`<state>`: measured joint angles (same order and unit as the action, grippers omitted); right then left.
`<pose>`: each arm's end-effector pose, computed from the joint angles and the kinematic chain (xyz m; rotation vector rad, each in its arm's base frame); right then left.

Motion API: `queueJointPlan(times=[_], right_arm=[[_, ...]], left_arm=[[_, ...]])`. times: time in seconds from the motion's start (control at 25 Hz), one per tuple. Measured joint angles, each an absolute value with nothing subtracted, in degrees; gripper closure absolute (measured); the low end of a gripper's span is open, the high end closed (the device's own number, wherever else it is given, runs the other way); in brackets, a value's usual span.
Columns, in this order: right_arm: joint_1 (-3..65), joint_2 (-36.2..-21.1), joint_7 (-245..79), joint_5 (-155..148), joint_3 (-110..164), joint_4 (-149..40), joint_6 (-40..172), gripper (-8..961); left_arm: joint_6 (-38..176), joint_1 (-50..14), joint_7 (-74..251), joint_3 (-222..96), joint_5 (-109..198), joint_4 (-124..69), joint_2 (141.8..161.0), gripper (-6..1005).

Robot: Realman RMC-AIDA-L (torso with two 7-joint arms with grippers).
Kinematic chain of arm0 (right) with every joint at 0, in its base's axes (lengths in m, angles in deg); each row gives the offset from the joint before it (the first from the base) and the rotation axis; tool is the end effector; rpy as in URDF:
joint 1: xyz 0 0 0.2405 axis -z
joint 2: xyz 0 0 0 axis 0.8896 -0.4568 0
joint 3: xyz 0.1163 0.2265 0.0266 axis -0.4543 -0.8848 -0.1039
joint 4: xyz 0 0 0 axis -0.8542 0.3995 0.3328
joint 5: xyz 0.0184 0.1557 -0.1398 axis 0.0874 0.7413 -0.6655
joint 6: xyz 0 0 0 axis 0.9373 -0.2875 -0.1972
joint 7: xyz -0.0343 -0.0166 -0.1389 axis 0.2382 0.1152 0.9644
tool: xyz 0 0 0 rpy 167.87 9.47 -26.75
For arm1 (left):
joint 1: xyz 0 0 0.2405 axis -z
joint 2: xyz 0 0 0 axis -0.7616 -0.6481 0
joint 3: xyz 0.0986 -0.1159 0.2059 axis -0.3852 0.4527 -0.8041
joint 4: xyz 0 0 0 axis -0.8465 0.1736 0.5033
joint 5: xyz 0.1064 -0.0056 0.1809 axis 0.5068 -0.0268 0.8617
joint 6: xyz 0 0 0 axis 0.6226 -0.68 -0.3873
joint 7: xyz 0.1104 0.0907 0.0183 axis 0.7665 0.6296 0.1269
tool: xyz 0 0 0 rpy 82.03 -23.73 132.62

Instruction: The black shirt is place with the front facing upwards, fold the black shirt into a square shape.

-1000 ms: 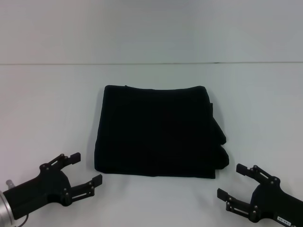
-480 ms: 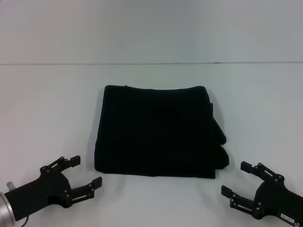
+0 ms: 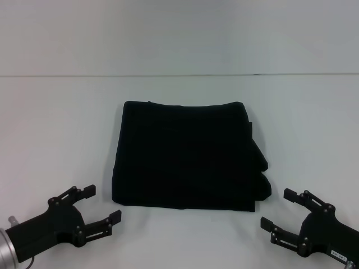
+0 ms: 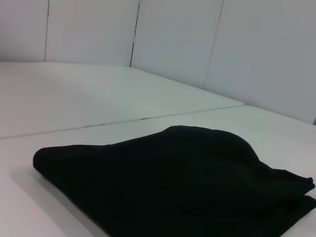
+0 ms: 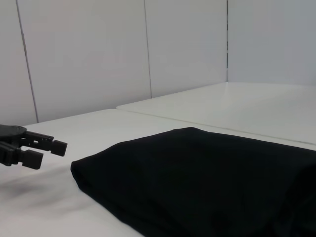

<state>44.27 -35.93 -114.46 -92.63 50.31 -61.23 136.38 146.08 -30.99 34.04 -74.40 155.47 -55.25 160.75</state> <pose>0.3390 0.2425 -0.0620 -2.3799 0.5134 0.6871 -0.3447 0.2510 -0.0295 -2.3935 -0.7021 -0.6612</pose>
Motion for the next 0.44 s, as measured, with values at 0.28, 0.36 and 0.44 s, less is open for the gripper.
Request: queueJointPlan(times=[0.28, 0.36, 0.44], right_arm=[[44.3, -35.92, -114.5, -92.6, 50.2, -61.2, 136.5, 38], [44.4, -35.93, -114.5, -92.6, 50.2, -61.2, 136.4, 38], [44.4, -35.93, -114.5, -92.6, 50.2, -61.2, 136.4, 38]], left_arm=[[146.2, -31.0, 34.0, -74.4, 155.5, -55.3, 160.75, 63], [146.2, -31.0, 33.9, -74.4, 155.5, -55.2, 160.75, 63], [146.2, -31.0, 33.9, -74.4, 155.5, -55.2, 160.75, 63]])
